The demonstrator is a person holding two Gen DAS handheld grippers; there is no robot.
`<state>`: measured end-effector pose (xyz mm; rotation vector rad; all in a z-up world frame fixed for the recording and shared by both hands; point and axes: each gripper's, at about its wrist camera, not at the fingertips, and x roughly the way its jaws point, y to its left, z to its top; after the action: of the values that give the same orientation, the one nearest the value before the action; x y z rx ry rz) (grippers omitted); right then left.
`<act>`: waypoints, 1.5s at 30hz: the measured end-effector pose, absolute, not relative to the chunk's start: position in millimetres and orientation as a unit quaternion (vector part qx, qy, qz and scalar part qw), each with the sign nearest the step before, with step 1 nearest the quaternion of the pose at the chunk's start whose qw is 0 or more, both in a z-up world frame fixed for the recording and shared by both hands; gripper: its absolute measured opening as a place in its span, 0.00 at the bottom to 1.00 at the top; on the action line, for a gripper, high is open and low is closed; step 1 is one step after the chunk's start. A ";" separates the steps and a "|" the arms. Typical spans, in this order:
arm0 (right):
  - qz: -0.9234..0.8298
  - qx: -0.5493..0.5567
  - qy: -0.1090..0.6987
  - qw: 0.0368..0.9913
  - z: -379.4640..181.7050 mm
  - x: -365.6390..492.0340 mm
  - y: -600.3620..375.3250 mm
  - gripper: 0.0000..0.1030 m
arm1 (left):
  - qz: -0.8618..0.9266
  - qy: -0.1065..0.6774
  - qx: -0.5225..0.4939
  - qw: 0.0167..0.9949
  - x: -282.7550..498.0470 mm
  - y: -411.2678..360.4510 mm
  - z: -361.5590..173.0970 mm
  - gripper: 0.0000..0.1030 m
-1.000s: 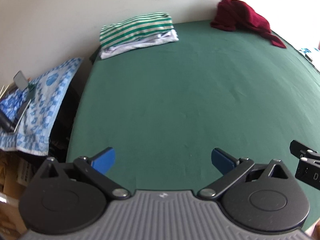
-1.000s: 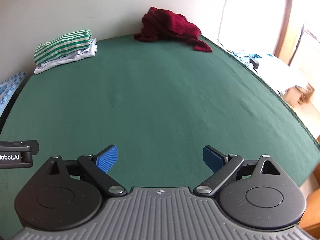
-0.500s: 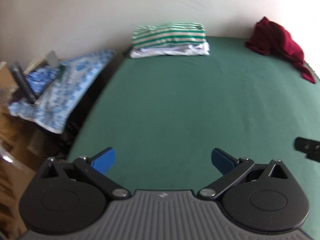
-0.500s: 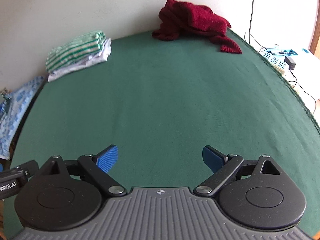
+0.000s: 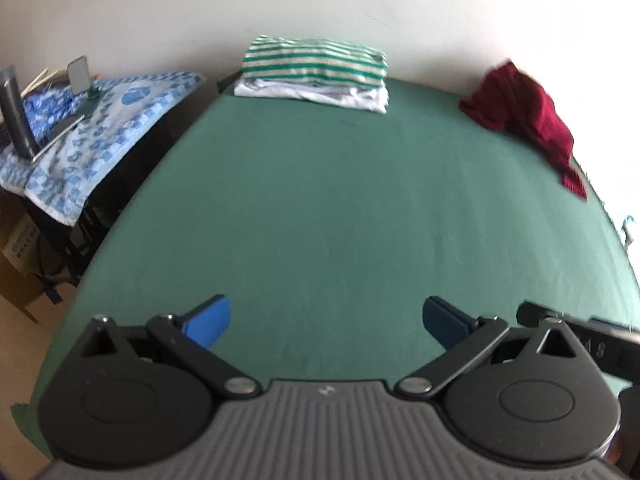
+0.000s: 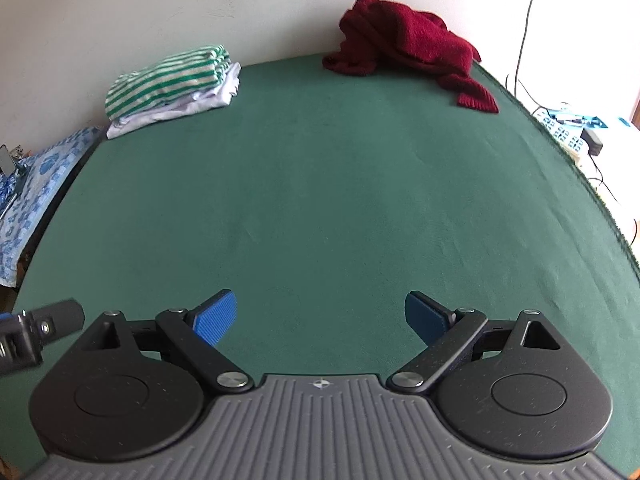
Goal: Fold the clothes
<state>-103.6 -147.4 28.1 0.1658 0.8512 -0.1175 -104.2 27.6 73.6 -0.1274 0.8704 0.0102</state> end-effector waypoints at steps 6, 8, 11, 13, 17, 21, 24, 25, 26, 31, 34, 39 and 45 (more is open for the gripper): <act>-0.107 0.102 0.409 0.901 37.9 -98.9 -138.1 0.91 | -0.022 0.413 0.063 0.908 -90.1 11.5 77.3 0.99; -0.121 0.102 0.399 0.903 43.1 -102.6 -135.4 0.91 | -0.051 0.395 0.079 0.914 -89.9 6.0 84.0 0.99; -0.154 0.080 0.383 0.907 51.3 -106.7 -132.7 0.91 | -0.089 0.377 0.071 0.919 -83.7 2.4 99.2 0.99; -0.171 0.081 0.371 0.909 56.7 -109.9 -134.5 0.91 | -0.095 0.359 0.066 0.926 -77.4 1.9 109.4 0.99; -0.198 0.094 0.346 0.912 67.5 -117.1 -139.9 0.91 | -0.104 0.339 0.071 0.932 -63.3 -0.6 120.5 0.99; -0.211 0.107 0.338 0.911 74.7 -118.2 -146.5 0.91 | -0.114 0.340 0.059 0.932 -54.0 -5.5 126.4 0.99; -0.217 0.124 0.323 0.913 80.1 -120.6 -150.5 0.91 | -0.103 0.342 0.069 0.931 -55.2 -10.6 123.6 0.99; -0.214 0.127 0.319 0.915 80.9 -121.2 -149.9 0.91 | -0.098 0.346 0.070 0.930 -56.4 -10.3 121.1 0.99; -0.211 0.125 0.316 0.916 81.1 -121.5 -147.1 0.91 | -0.094 0.354 0.066 0.928 -56.1 -7.6 118.0 0.99; -0.179 0.104 0.323 0.923 77.9 -113.3 -127.9 0.91 | -0.057 0.377 0.033 0.924 -49.7 20.7 109.8 0.99; -0.149 0.096 0.333 0.926 75.5 -103.8 -115.8 0.91 | -0.023 0.373 0.035 0.927 -53.9 36.7 108.3 0.99; -0.099 0.079 0.345 0.930 73.9 -88.1 -95.8 0.91 | 0.020 0.379 0.028 0.925 -59.7 59.3 104.0 0.99; -0.048 0.068 0.352 0.932 72.9 -78.9 -75.5 0.91 | 0.056 0.384 0.025 0.921 -65.7 79.8 101.9 0.99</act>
<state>-78.9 -75.5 72.9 0.1382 0.7203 -0.0986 -65.7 79.8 101.9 0.0507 0.7893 0.1142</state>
